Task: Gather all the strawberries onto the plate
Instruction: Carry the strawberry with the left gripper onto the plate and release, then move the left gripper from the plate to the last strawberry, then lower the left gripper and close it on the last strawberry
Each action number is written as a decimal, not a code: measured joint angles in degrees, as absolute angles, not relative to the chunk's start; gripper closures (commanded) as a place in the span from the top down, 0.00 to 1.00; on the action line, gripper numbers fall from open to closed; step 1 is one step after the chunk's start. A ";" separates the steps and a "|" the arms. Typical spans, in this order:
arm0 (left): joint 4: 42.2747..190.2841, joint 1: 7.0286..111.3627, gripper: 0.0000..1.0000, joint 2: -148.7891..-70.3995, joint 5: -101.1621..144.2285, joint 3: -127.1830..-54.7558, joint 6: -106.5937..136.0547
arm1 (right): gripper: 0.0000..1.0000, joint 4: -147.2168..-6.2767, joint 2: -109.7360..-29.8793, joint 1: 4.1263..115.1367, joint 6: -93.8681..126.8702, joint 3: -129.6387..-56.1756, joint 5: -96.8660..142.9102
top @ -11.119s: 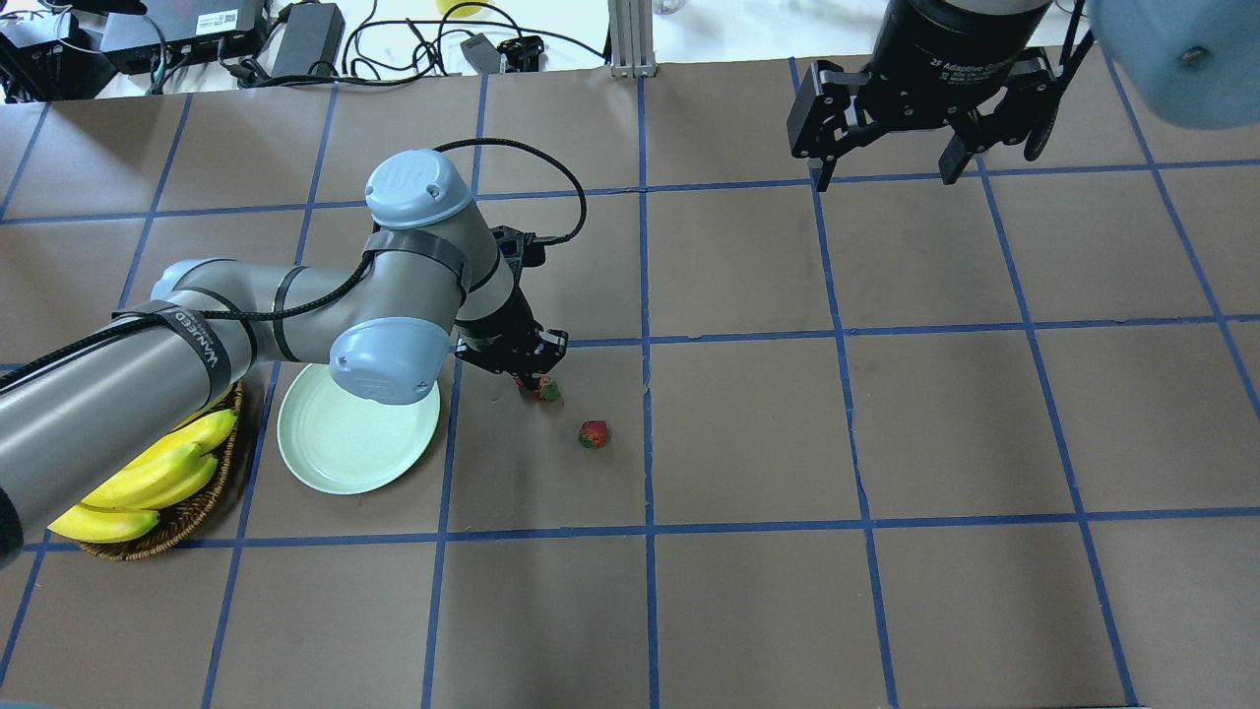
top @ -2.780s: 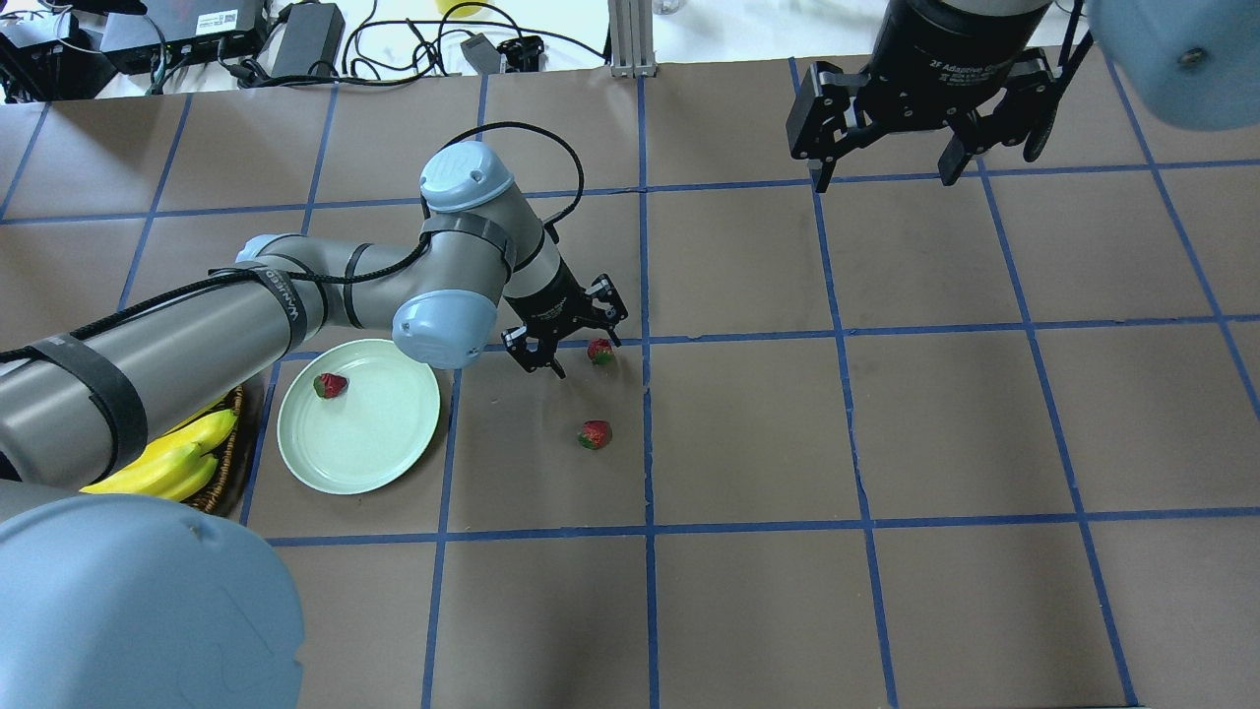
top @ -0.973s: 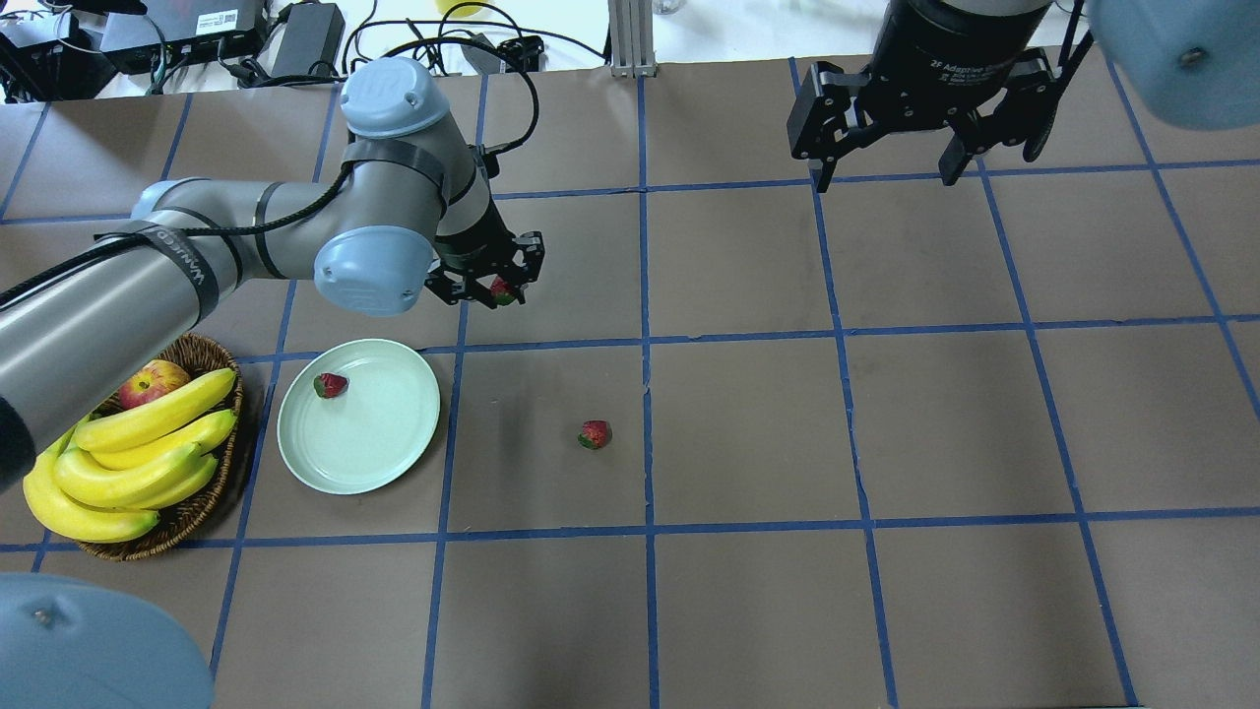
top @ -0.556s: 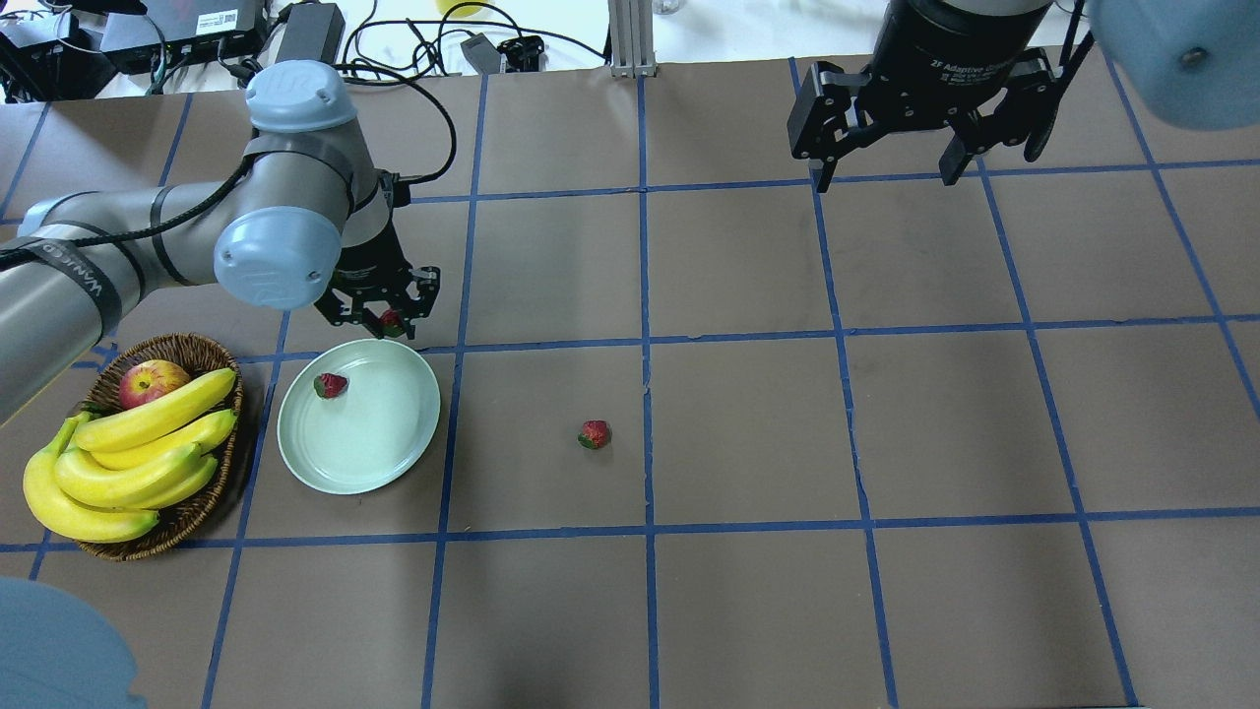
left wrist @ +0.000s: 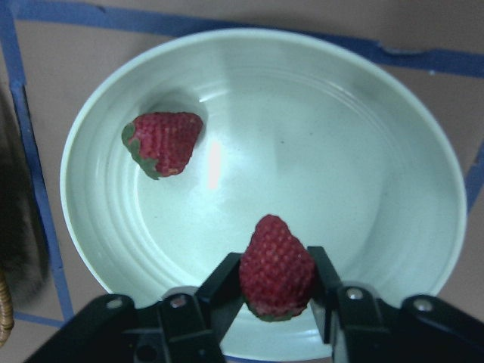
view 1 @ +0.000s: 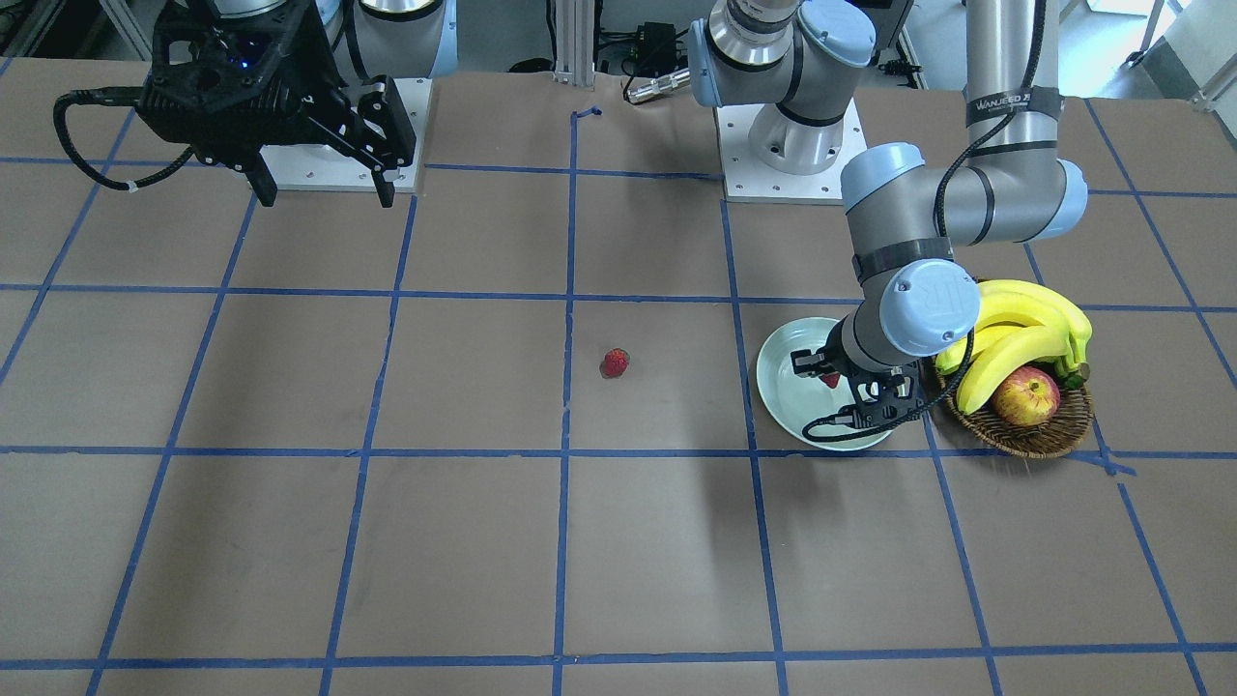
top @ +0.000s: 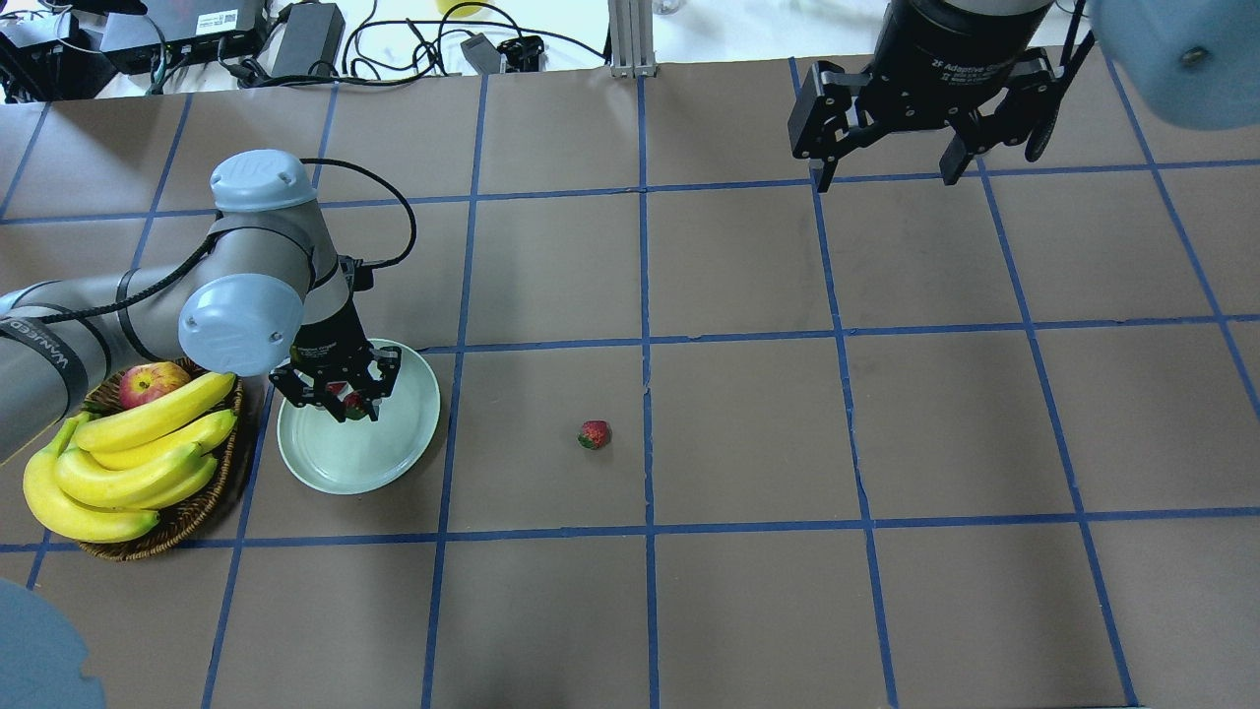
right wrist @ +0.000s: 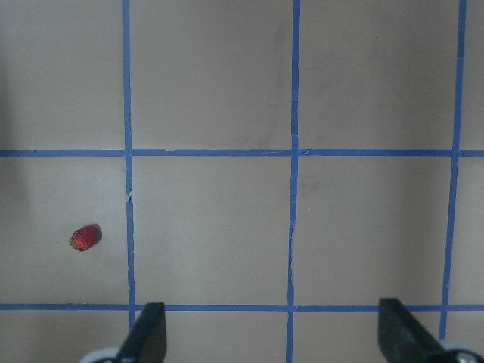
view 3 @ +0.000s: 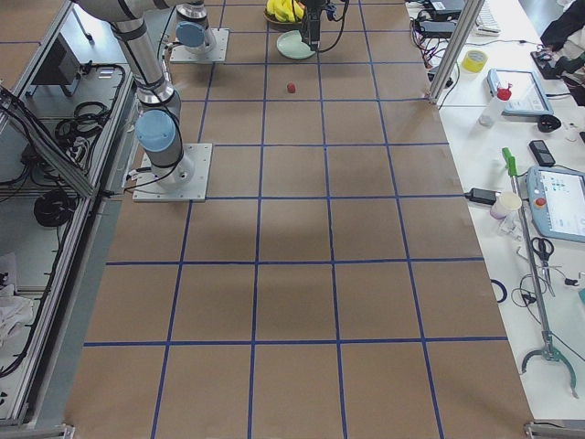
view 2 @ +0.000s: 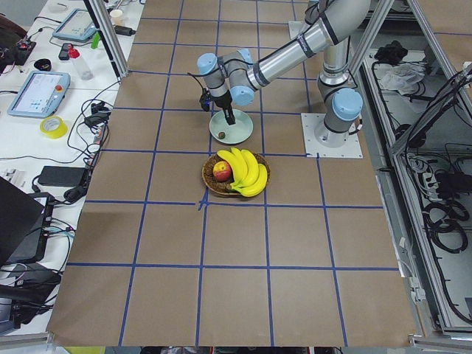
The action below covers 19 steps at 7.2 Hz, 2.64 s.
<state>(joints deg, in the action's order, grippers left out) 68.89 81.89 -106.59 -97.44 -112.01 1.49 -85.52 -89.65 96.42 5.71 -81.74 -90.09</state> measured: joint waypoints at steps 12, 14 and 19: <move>59.63 102.83 1.00 -108.35 -77.78 -109.23 0.81 | 1.00 -85.52 -89.65 96.56 5.71 -81.71 -90.01; 56.65 103.43 1.00 -109.04 -77.62 -111.65 -0.18 | 1.00 -85.52 -89.65 96.57 5.71 -81.68 -89.92; 53.30 104.72 0.45 -111.93 -77.79 -112.25 -0.28 | 1.00 -85.58 -89.65 96.64 5.78 -81.68 -89.75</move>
<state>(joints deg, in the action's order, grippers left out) 53.30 104.72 -111.93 -77.79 -112.25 -0.28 -85.58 -89.65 96.64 5.78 -81.68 -89.75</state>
